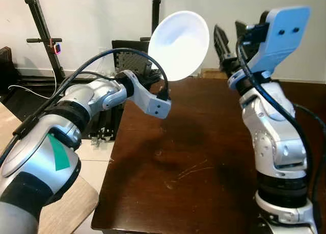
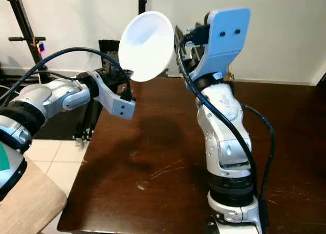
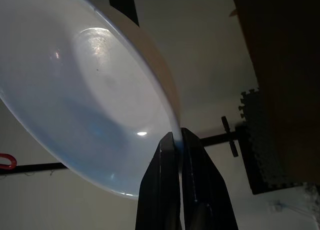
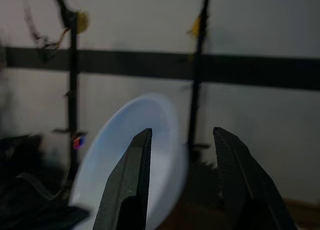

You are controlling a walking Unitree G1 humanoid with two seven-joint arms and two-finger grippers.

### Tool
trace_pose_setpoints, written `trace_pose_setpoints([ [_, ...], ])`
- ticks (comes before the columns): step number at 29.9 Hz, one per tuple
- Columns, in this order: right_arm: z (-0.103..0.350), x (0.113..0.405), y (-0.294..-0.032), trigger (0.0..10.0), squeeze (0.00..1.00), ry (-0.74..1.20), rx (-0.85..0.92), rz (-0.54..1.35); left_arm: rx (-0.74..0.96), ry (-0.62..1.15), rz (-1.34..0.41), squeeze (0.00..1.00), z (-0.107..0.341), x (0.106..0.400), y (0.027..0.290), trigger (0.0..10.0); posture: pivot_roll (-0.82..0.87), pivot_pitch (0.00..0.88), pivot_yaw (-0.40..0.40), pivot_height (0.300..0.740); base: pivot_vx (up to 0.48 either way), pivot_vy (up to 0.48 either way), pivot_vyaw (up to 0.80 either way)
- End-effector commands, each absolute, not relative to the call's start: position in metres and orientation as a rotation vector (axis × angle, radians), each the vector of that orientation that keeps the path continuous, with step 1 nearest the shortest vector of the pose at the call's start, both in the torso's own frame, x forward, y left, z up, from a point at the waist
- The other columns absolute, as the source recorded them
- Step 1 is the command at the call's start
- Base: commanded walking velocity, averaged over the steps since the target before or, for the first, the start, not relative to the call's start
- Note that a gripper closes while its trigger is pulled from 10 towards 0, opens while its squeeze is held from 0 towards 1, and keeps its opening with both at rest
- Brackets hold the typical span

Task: Setting the table

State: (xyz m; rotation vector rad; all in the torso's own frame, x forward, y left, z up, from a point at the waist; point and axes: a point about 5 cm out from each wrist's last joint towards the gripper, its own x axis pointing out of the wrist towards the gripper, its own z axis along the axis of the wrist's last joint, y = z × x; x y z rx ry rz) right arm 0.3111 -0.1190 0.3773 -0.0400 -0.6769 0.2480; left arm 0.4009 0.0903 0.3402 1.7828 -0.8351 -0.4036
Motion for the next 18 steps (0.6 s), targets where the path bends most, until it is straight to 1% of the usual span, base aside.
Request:
trace_pose_setpoints([
  [1,0.365,0.316,-0.112,10.0,1.00,-0.627,-0.069,0.249,1.801,-0.831,-0.417,0.00,0.335,0.402,0.090,10.0,0.02,0.027,0.033,0.740,0.000,0.000,0.00],
  [5,0.361,0.318,-0.111,10.0,1.00,-0.610,-0.066,0.246,1.796,-0.829,-0.424,0.00,0.333,0.402,0.089,10.0,0.02,0.029,0.031,0.740,0.000,0.000,0.00],
  [8,0.357,0.322,-0.112,10.0,1.00,-0.571,0.011,0.231,1.782,-0.838,-0.435,0.00,0.332,0.401,0.086,10.0,0.02,0.031,0.023,0.740,0.000,0.000,0.00],
  [11,0.357,0.326,-0.117,10.0,1.00,-0.564,0.033,0.175,1.773,-0.848,-0.450,0.00,0.330,0.400,0.083,10.0,0.02,0.032,0.018,0.740,0.000,0.000,0.00],
  [12,0.357,0.327,-0.118,10.0,0.00,-0.563,0.037,0.162,1.771,-0.851,-0.455,0.00,0.330,0.399,0.082,10.0,0.02,0.032,0.018,0.740,0.000,0.000,0.00],
  [14,0.357,0.329,-0.119,10.0,0.00,-0.555,0.054,0.151,1.768,-0.855,-0.460,0.00,0.329,0.399,0.081,10.0,0.02,0.032,0.018,0.740,0.000,0.000,0.00],
  [18,0.354,0.336,-0.118,10.0,0.00,-0.510,0.142,0.142,1.755,-0.882,-0.467,0.00,0.331,0.397,0.075,10.0,0.02,0.028,0.018,0.740,0.000,0.000,0.00],
])
